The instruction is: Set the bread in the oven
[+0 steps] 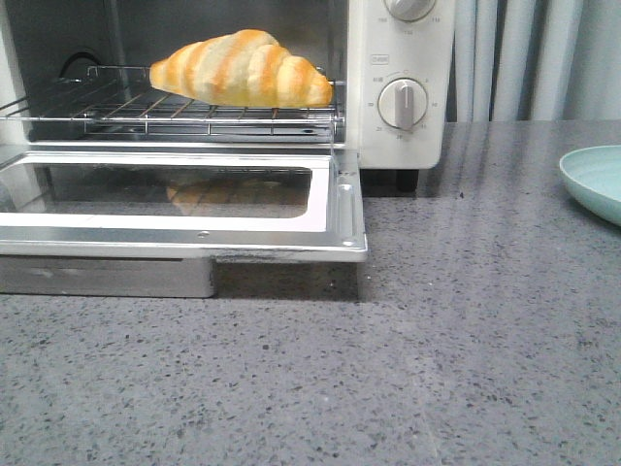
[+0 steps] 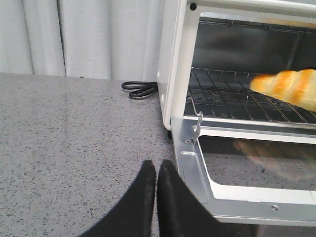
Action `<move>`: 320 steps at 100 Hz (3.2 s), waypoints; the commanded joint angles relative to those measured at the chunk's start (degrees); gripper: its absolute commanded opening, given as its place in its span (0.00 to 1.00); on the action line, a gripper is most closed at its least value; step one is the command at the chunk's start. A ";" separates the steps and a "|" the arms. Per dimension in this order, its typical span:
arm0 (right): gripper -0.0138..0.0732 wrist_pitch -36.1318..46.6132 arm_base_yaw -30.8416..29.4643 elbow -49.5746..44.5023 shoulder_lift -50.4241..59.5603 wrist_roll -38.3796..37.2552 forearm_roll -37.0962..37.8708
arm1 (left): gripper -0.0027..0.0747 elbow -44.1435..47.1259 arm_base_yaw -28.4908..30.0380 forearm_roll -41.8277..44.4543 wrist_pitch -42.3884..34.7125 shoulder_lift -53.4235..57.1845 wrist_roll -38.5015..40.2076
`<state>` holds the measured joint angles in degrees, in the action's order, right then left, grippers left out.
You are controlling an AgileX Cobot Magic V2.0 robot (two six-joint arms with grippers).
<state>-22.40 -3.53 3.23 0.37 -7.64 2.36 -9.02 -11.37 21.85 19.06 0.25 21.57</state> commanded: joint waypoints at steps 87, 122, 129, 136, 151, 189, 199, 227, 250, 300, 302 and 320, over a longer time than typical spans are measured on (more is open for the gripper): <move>0.07 5.33 -0.37 -4.39 1.29 12.81 -2.00 | 0.01 -1.57 0.13 -0.02 -4.26 1.59 0.00; 0.07 4.51 -0.37 -4.47 1.39 13.80 -2.00 | 0.01 -1.57 0.13 -0.02 -4.26 1.59 0.00; 0.07 4.51 -0.37 -4.47 1.39 13.80 -2.00 | 0.01 -1.57 0.13 -0.02 -4.26 1.59 0.00; 0.07 4.61 -0.37 -4.47 1.39 13.80 -2.00 | 0.01 -1.57 0.13 -0.02 -4.26 1.59 0.00; 0.07 4.61 -0.37 -4.47 1.39 13.80 -2.00 | 0.01 -1.57 0.13 -0.02 -4.26 1.59 0.00; 0.07 4.61 -0.37 -4.47 1.39 13.80 -2.00 | 0.01 -1.57 0.13 -0.02 -4.26 1.59 0.00; 0.07 4.61 -0.37 -4.47 1.39 13.80 -2.00 | 0.01 -1.57 0.13 -0.02 -4.26 1.59 0.00; 0.07 4.61 -0.37 -4.47 1.39 13.80 -2.00 | 0.01 0.02 1.49 -4.09 -3.77 1.59 -10.35; 0.07 4.61 -0.37 -4.47 1.39 13.80 -2.00 | 0.01 1.71 7.76 -23.02 -10.34 1.59 -28.35; 0.07 4.61 -0.37 -4.47 1.39 13.80 -2.00 | 0.01 10.38 9.42 -23.49 -5.88 1.69 -20.28; 0.07 4.61 -0.37 -4.47 1.39 13.80 -2.00 | 0.01 10.38 9.42 -23.49 -4.71 1.69 -20.28; 0.07 4.61 -0.37 -4.47 1.39 13.80 -2.00 | 0.01 10.38 9.42 -23.34 -1.63 1.69 -20.28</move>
<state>-19.75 -3.96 -0.42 0.50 5.62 0.00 0.06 -2.09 -0.97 19.62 0.25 0.58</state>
